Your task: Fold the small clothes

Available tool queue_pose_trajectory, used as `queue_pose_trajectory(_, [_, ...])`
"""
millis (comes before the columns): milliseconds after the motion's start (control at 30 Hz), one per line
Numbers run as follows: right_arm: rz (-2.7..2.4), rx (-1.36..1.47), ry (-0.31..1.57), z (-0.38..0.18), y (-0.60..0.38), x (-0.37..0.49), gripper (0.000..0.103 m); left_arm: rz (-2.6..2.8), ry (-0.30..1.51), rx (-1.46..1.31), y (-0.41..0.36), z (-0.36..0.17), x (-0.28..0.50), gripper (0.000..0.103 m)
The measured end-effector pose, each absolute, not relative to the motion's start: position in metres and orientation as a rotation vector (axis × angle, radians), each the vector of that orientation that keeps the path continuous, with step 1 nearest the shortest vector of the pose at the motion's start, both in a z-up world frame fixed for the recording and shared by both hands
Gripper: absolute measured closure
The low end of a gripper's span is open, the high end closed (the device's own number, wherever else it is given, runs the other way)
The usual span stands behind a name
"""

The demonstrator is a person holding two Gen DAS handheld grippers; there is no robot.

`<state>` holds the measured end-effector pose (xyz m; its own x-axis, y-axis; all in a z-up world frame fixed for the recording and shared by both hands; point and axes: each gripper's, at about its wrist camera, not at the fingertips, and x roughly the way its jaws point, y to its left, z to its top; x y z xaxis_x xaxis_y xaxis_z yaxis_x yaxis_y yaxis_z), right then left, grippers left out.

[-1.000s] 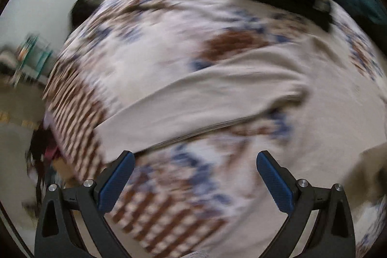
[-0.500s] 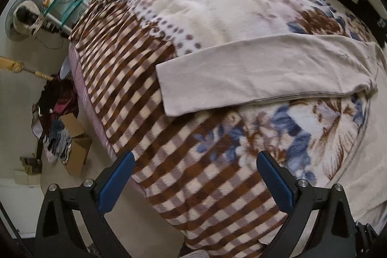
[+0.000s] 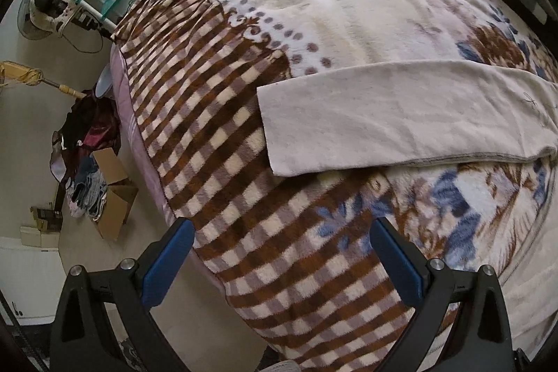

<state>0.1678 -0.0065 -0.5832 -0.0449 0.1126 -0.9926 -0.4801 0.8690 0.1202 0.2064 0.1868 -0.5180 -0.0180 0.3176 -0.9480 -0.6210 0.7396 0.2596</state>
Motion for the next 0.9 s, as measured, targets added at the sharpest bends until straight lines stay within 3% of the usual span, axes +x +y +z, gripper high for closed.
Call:
queue_pose_trajectory(67, [0.511, -0.191, 1.569, -0.569, -0.026, 0.173, 0.058, 0.765, 1.404, -0.289, 0.19, -0.518, 0.207, 0.0])
queue_pose_trajectory(300, [0.371, 0.029, 1.522, -0.52, -0.101, 0.206, 0.057, 0.787, 1.389, -0.302, 0.198, -0.515, 0.206, 0.0])
queue_pose_trajectory(567, [0.528, -0.381, 1.509, -0.558, -0.024, 0.181, 0.057, 0.803, 1.404, -0.289, 0.199, -0.518, 0.197, 0.0])
queue_pose_trajectory(633, [0.507, -0.458, 1.513, -0.572, -0.02, 0.17, 0.066, 0.803, 1.407, -0.282, 0.199, -0.519, 0.194, 0.0])
queue_pose_trajectory(667, [0.492, -0.472, 1.49, -0.575, -0.024, 0.166, 0.096, 0.806, 1.408, -0.282, 0.2, -0.52, 0.192, 0.0])
queue_pose_trajectory(700, [0.485, -0.481, 1.475, -0.575, -0.024, 0.164, 0.1, 0.808, 1.408, -0.283, 0.201, -0.519, 0.191, 0.0])
queue_pose_trajectory(900, [0.52, -0.54, 1.413, -0.563, -0.02, 0.137, 0.1, 0.826, 1.411, -0.288, 0.208, -0.522, 0.184, 0.0])
